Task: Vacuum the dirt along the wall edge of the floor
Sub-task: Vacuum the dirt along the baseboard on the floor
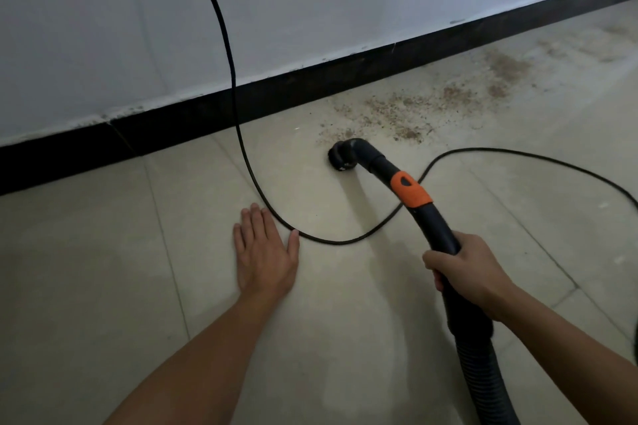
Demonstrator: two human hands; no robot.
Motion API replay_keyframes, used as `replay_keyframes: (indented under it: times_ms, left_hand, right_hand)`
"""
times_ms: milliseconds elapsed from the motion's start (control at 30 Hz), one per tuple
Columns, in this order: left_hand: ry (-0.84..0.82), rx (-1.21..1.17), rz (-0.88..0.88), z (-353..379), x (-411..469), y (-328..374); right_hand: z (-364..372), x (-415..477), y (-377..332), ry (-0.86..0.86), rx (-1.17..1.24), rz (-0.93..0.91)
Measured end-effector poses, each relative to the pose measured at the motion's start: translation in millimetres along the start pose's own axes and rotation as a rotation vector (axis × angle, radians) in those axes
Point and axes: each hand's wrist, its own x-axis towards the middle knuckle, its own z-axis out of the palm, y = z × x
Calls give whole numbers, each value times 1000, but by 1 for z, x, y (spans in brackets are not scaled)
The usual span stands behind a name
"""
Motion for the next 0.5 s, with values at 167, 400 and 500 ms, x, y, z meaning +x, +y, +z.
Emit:
replay_keyframes:
  times_ms: [167,400,500]
  left_hand:
    - [-13,13,0,-1,0,1]
    - [-1,30,-6,-1,0,1]
    - [-8,34,-10,-1,0,1]
  right_hand:
    - [-12,20,-10,137,71,56]
    - [22,31,-48,-53,62,-7]
    - [24,29,-42,-80,-1,-38]
